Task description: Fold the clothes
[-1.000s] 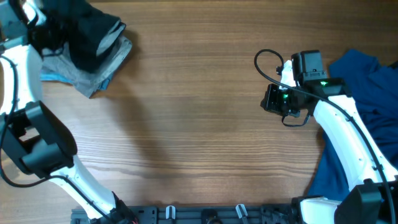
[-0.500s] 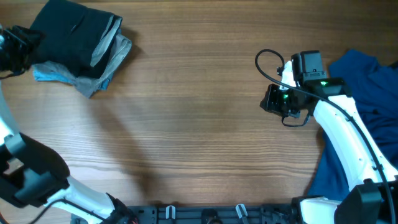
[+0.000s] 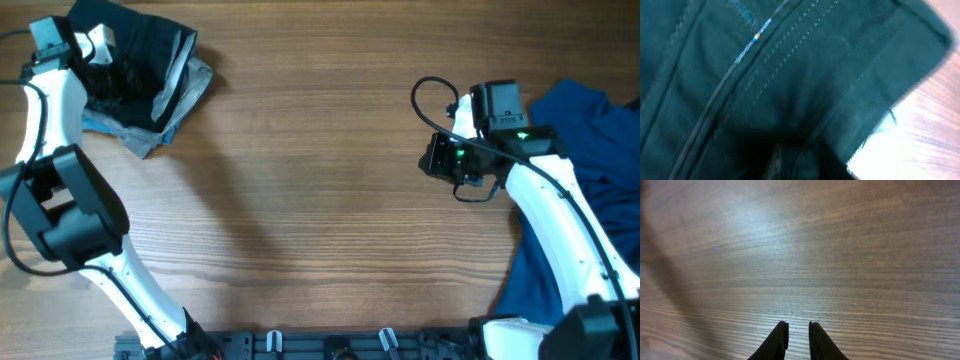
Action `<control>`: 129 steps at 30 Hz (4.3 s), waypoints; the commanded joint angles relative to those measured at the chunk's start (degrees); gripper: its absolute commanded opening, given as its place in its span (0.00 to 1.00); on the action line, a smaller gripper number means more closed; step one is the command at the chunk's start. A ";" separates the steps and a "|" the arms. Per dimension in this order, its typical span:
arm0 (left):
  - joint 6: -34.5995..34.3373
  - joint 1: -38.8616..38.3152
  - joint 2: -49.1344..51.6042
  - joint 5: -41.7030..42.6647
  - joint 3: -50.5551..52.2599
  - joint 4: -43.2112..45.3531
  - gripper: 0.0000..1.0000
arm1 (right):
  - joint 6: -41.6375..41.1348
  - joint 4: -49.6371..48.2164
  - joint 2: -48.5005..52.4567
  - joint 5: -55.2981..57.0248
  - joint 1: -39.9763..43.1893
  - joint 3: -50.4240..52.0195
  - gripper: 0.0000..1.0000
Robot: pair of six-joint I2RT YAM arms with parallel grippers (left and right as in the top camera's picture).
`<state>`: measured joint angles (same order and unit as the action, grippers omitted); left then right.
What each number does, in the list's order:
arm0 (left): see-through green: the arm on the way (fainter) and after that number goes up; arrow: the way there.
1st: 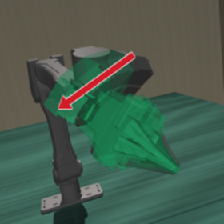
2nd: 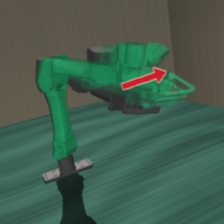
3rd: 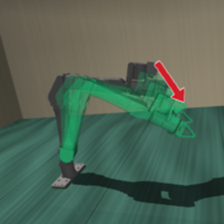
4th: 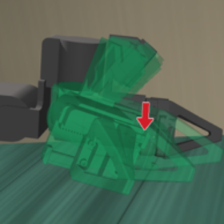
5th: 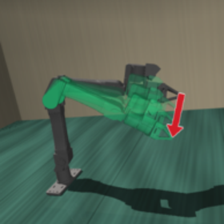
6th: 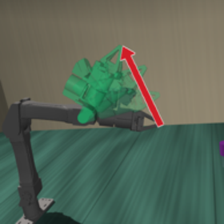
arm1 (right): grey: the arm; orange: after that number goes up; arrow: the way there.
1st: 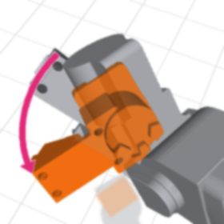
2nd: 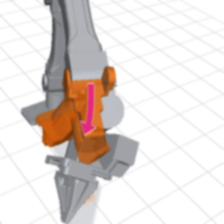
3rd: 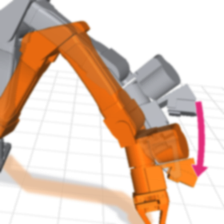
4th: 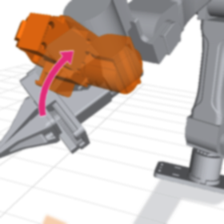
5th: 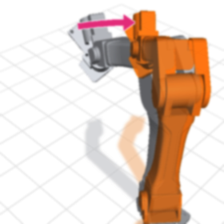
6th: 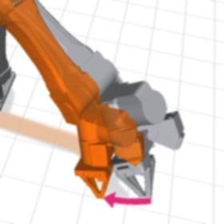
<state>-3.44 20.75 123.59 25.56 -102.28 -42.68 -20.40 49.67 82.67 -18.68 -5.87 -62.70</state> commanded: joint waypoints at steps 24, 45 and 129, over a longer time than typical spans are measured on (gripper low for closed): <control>19.54 -5.49 -52.24 3.10 -6.12 -31.78 1.00 | 12.02 -0.98 -42.23 1.27 -0.17 -6.29 1.00; 19.56 -5.49 -52.24 3.10 -6.12 -31.78 1.00 | 39.87 -10.32 -47.78 -3.06 -0.57 5.92 1.00; 17.66 -11.04 -56.50 -5.33 -5.57 -31.41 1.00 | 32.41 -51.30 -82.40 -0.61 4.72 62.40 1.00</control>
<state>15.27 12.84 70.83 27.03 -108.60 -75.24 12.03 -1.45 0.73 -18.00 -1.43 -0.36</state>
